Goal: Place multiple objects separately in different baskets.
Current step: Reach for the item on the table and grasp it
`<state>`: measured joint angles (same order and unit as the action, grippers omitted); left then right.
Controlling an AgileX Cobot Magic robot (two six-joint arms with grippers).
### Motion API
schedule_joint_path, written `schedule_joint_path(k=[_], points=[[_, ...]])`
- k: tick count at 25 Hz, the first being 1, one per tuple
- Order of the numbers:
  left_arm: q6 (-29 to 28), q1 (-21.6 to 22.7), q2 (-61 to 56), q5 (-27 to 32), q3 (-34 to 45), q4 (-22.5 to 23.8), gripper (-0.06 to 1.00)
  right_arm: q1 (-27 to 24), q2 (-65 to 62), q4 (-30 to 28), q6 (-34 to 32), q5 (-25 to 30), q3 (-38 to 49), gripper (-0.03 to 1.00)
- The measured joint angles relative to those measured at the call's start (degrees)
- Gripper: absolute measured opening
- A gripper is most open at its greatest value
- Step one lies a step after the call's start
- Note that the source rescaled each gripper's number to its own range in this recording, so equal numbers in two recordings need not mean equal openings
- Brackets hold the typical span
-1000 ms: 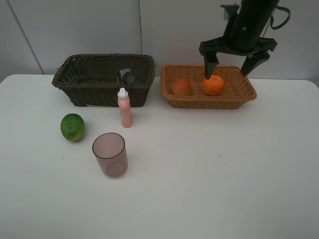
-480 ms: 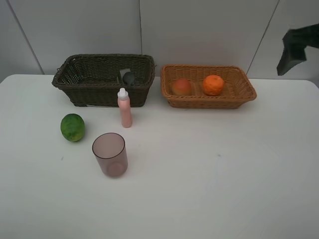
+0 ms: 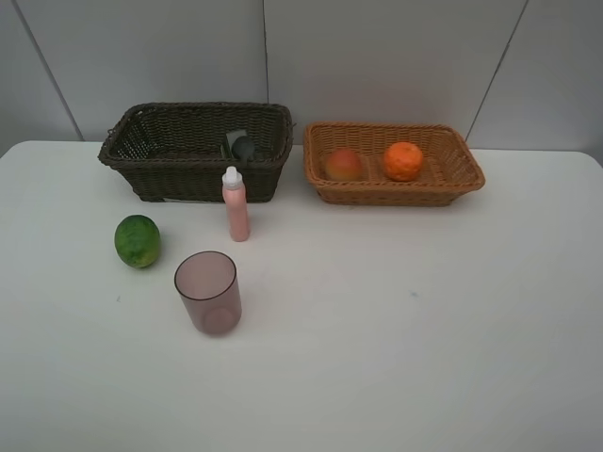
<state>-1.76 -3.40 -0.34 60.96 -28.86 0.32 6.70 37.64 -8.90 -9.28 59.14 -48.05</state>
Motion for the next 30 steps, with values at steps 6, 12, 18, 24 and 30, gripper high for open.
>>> schedule_joint_path(k=[6,12,18,24,30], points=[[0.0,0.0,0.0,0.0,0.0,0.0,0.95,0.0,-15.6,0.0,1.0,-0.7,7.2,0.95],[0.0,0.0,0.0,0.0,0.0,0.0,0.95,0.0,-22.7,0.0,1.0,0.6,8.1,0.95],[0.0,0.0,0.0,0.0,0.0,0.0,0.95,0.0,-23.6,0.1,1.0,4.2,8.1,0.95],[0.0,0.0,0.0,0.0,0.0,0.0,0.95,0.0,-23.6,0.1,1.0,4.7,8.3,0.95],[0.0,0.0,0.0,0.0,0.0,0.0,0.95,0.0,-26.0,1.0,1.0,3.2,15.6,0.95]])
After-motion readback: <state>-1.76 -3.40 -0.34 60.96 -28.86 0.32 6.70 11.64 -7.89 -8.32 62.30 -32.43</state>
